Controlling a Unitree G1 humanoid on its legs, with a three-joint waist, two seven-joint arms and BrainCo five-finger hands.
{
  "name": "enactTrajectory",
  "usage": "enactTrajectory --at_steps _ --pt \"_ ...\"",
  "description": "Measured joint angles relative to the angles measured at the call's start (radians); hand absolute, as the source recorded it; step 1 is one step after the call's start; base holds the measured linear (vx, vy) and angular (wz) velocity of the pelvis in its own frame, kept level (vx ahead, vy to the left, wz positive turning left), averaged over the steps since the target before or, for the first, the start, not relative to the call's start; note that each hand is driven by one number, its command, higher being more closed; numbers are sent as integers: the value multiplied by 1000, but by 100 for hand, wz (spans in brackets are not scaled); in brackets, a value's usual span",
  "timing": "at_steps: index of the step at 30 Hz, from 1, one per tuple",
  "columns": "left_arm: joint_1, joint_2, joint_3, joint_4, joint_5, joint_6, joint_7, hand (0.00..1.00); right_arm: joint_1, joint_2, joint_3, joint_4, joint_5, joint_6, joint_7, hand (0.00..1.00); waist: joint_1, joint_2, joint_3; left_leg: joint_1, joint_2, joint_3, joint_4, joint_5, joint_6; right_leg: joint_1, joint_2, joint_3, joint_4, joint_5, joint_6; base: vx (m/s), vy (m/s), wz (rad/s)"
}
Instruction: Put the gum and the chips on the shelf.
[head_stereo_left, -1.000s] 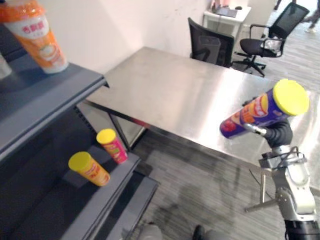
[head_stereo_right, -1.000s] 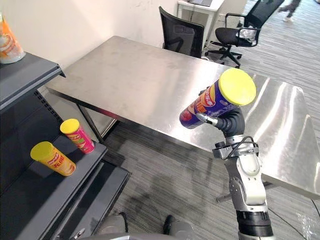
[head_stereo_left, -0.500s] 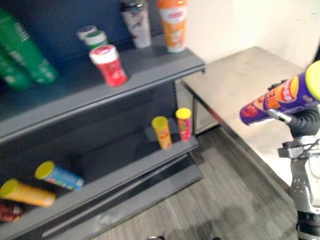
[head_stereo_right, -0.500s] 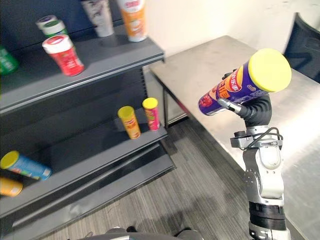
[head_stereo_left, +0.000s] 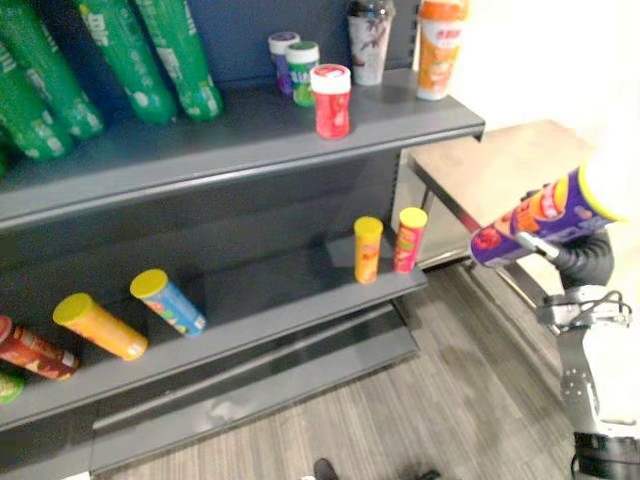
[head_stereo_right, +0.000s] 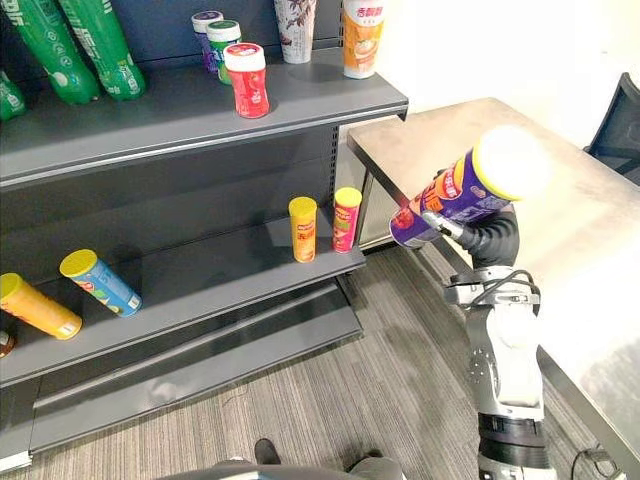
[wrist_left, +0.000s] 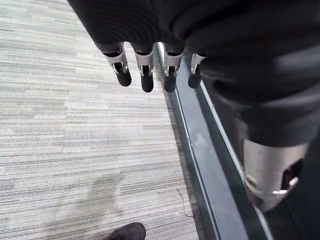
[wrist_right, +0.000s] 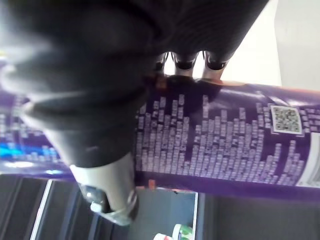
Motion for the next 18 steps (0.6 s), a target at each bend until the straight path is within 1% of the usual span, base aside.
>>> enactTrajectory --at_steps 3,7,8,9,10,11,12,13,14,15,16,17,18 --pt "0 0 1 -1 -5 -1 -8 0 0 0 16 0 1 0 36 100 0 -7 4 -9 17 14 1 6 -5 -1 24 2 -33 8 12 11 4 -3" --pt "0 -2 -3 -1 -13 -2 -18 0 0 0 77 1 1 0 105 100 3 -20 12 -8 22 12 7 22 0 -1 24 2 -23 9 13 54 2 1" --pt "-2 -2 -4 -4 -14 -2 -18 0 0 0 98 1 1 -1 135 100 6 -29 18 -13 21 9 29 12 4 0 8 -3 -4 8 7 64 11 8" --pt "-3 -2 -5 -6 -14 -2 -18 0 0 0 111 1 1 -1 144 100 9 -32 24 -14 21 6 43 2 3 1 -4 -3 14 10 -1 77 12 18" --pt "-3 -2 -6 -9 -15 -2 -18 0 0 -1 135 1 1 -1 162 100 11 -32 32 -18 19 -20 68 -21 5 2 -32 1 80 13 -6 99 27 48" --pt "-8 -3 -10 -14 -16 -2 -18 0 1 -1 155 5 1 -2 175 100 2 -28 44 -19 20 -53 92 -36 10 -10 -77 38 186 33 -21 102 46 63" --pt "-8 -2 -10 -22 -16 -2 -18 0 1 -1 165 10 1 -2 176 100 2 -31 47 -23 21 -74 105 -43 13 -28 -95 80 243 55 -53 142 98 96" --pt "-13 4 -10 -45 -16 0 -18 0 0 -1 183 19 1 -12 176 100 5 -10 50 -30 33 -123 135 -57 22 -76 -100 227 342 127 -133 108 85 84" --pt "-13 9 -10 -51 -16 0 -18 0 0 -1 191 21 1 -18 175 100 3 -9 57 -32 36 -153 145 -62 23 -98 -93 303 380 158 -142 146 57 127" --pt "-21 24 -14 -61 -16 2 -18 0 7 5 203 23 0 -35 175 100 -2 -8 70 -44 39 -219 165 -67 28 -138 -39 466 403 115 -102 117 -39 142" --pt "-37 46 -20 -60 -16 14 -17 0 10 6 211 23 0 -43 169 100 -4 -19 73 -65 41 -282 180 -68 30 -143 32 581 352 25 -56 113 -55 145" --pt "-42 55 -21 -59 -16 19 -18 0 9 6 215 22 0 -43 161 100 -2 -26 72 -72 39 -304 184 -68 30 -143 60 619 315 1 -45 104 -95 142" --pt "-44 68 -24 -56 -15 25 -18 0 3 11 229 23 -1 -44 139 100 1 -40 73 -85 25 -348 196 -71 31 -139 100 685 218 -13 -31 86 -71 99"
